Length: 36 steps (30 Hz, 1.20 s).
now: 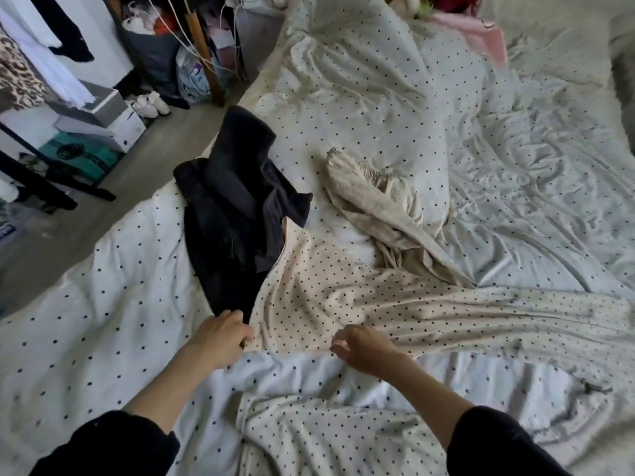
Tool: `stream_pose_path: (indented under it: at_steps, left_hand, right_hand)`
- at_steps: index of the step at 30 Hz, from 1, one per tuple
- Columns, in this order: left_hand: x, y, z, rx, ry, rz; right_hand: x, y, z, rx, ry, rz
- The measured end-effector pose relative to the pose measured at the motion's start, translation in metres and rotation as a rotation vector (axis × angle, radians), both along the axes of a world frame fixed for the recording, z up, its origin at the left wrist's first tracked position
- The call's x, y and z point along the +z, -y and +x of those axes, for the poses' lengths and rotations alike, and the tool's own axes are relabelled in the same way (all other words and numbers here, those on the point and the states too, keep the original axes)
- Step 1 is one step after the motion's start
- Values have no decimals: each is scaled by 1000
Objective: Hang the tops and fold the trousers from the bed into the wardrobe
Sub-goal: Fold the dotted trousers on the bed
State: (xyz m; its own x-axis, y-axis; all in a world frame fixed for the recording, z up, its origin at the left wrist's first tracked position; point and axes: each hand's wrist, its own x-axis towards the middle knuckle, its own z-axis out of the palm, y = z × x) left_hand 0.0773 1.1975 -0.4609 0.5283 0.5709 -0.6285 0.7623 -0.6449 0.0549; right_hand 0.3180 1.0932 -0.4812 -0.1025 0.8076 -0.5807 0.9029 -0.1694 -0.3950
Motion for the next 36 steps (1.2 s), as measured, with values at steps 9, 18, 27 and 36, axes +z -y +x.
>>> stream_pose_path:
  at_steps: [9,18,27,36]
  left_hand:
    - [-10,-64,128,-130,450,323]
    - [-73,-113,194,-210,259,255]
    - [-35,-144,165,-95,400,513]
    - [-48,-125,188,54,56,536]
  right_hand:
    - [-8,-47,76,-302,321,410]
    - [-38,-92,109,-280,448,29]
    - [-9,-112,110,-343,313,254]
    - [-23,-52,143,-348,486,471]
